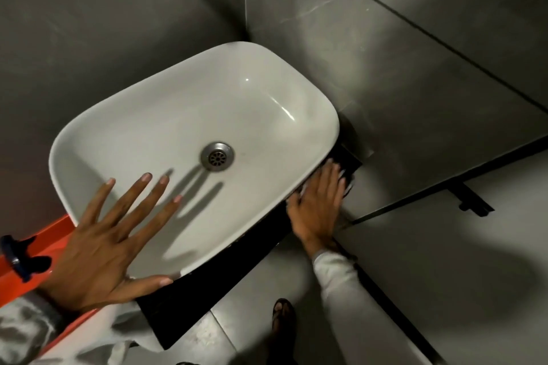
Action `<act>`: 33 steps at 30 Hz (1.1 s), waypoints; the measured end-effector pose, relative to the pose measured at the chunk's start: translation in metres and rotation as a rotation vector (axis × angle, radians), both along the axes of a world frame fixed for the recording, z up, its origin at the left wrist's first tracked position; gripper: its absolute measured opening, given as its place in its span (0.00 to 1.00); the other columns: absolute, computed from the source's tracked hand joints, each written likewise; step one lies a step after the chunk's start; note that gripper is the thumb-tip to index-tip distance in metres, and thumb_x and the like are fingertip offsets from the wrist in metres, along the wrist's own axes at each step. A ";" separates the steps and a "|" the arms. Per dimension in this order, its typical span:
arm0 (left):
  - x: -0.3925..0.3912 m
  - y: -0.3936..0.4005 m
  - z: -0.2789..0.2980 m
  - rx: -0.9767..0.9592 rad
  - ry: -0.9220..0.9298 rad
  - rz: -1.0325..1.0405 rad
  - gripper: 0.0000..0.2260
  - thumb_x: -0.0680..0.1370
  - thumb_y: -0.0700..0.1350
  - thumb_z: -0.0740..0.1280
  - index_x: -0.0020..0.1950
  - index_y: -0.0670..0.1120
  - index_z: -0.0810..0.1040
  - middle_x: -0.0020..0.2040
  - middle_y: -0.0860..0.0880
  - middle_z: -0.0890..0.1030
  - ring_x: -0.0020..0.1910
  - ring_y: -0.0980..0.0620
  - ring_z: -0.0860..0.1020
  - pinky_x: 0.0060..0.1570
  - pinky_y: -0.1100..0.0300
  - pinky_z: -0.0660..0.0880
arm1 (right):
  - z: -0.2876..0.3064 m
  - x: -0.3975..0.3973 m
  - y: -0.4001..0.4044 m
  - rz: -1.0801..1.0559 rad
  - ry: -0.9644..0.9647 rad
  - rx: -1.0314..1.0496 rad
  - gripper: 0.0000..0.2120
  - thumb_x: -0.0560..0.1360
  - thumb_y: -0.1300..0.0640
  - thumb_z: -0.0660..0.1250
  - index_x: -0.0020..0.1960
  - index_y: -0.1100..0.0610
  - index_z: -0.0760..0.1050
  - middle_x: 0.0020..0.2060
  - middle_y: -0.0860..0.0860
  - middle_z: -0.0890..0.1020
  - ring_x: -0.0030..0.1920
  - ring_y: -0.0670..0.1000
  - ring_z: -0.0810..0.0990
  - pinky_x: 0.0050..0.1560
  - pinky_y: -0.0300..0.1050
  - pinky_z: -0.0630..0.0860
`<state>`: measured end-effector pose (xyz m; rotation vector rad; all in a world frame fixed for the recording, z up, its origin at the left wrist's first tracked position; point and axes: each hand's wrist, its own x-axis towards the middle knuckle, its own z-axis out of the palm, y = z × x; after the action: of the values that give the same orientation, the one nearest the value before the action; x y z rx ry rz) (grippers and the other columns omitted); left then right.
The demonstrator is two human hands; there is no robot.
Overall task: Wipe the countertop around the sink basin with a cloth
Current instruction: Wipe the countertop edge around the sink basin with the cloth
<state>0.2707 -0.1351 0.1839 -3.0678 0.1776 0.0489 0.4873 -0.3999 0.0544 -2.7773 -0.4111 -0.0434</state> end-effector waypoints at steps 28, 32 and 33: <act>-0.004 0.000 -0.003 -0.052 0.020 -0.004 0.46 0.76 0.75 0.51 0.82 0.42 0.60 0.83 0.39 0.62 0.83 0.38 0.59 0.74 0.24 0.60 | -0.009 -0.140 0.042 0.138 0.032 0.242 0.37 0.73 0.51 0.61 0.75 0.74 0.67 0.78 0.70 0.66 0.80 0.69 0.62 0.79 0.68 0.60; -0.006 0.002 -0.005 -0.054 0.000 -0.014 0.46 0.77 0.74 0.52 0.82 0.42 0.60 0.83 0.38 0.62 0.83 0.38 0.59 0.74 0.24 0.60 | -0.014 -0.140 0.029 0.295 0.013 0.270 0.35 0.70 0.52 0.60 0.73 0.70 0.72 0.74 0.66 0.73 0.77 0.66 0.70 0.78 0.63 0.62; -0.006 0.003 -0.004 -0.055 -0.002 -0.009 0.46 0.76 0.74 0.52 0.82 0.42 0.60 0.83 0.39 0.62 0.83 0.39 0.59 0.74 0.25 0.60 | -0.013 -0.119 0.019 0.281 0.013 0.263 0.36 0.71 0.52 0.60 0.74 0.70 0.71 0.75 0.66 0.73 0.77 0.65 0.69 0.81 0.60 0.58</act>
<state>0.2647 -0.1320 0.1803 -3.1214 0.1967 0.0409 0.3684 -0.3804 0.0411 -2.4381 -0.7320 -0.0116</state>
